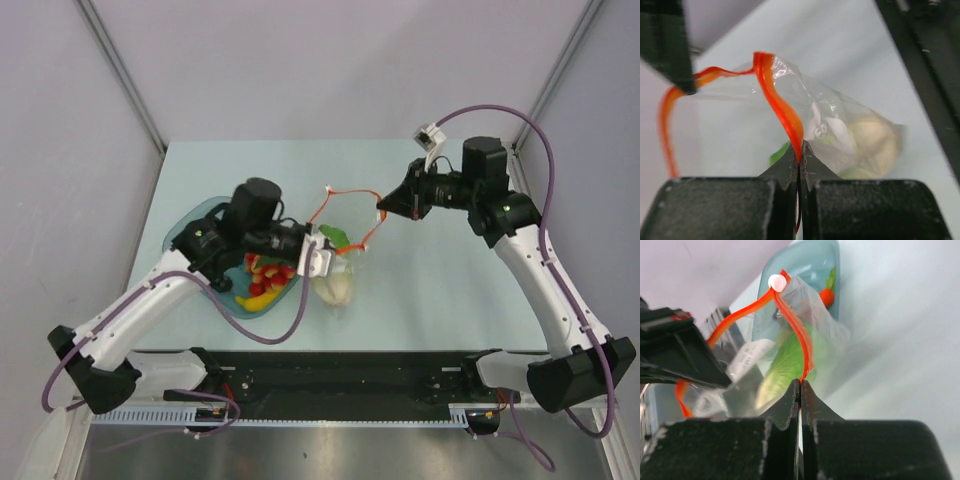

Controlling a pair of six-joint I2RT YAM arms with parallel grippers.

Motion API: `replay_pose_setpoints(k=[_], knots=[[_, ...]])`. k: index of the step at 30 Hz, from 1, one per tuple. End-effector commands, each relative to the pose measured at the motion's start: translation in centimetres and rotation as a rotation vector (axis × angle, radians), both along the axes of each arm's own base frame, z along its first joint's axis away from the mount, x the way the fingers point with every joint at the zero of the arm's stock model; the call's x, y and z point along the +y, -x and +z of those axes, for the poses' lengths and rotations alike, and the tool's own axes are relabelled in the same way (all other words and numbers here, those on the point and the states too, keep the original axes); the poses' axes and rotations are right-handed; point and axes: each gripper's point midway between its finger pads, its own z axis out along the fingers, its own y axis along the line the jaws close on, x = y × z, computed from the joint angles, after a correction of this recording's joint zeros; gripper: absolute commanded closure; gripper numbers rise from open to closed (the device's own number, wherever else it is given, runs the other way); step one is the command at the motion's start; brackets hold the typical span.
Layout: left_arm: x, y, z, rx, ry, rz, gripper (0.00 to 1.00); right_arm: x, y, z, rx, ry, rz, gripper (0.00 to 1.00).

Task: Place the food in the zip-top bag and seal the zipper
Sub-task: Adjust the zipper food storage bag at the center of the board.

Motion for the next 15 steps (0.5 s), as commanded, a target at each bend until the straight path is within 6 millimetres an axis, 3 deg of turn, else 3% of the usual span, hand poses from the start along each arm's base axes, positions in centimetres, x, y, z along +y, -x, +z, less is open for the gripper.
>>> replay_pose_setpoints(k=[1,4,8,9,12,13,14,15], knots=[[-0.4,1.5,-5.2,0.241,-0.126,0.035,1.0,0.0,0.6,-2.3,-0.031,0.11,0.034,1.0],[-0.7,2.4,-2.5,0.257,-0.017,0.052,1.0,0.1,0.6,-1.4,-0.048,0.117,0.026,1.0],[-0.6,1.7,-5.2,0.335,-0.082,0.121,0.92,-0.5,0.3,-6.4,-0.005,0.234,0.044,1.0],[-0.8,1.5,-5.1,0.349,-0.09,0.13,0.78,-0.9,-0.1,-7.4,-0.019,0.275,0.039,1.0],[-0.7,1.2,-4.7,0.418,-0.079,0.186,0.52,-1.7,-0.7,-9.5,-0.017,0.34,0.026,1.0],[-0.3,1.1,-3.6,0.421,-0.04,0.204,0.42,-1.9,-0.8,-9.6,-0.03,0.351,0.029,1.0],[-0.3,1.0,-3.1,0.478,0.01,0.237,0.27,-2.0,-0.9,-9.8,-0.028,0.36,0.03,1.0],[0.9,-0.6,-2.5,0.503,0.062,0.298,0.08,-2.2,-1.0,-9.8,-0.027,0.363,0.025,1.0]])
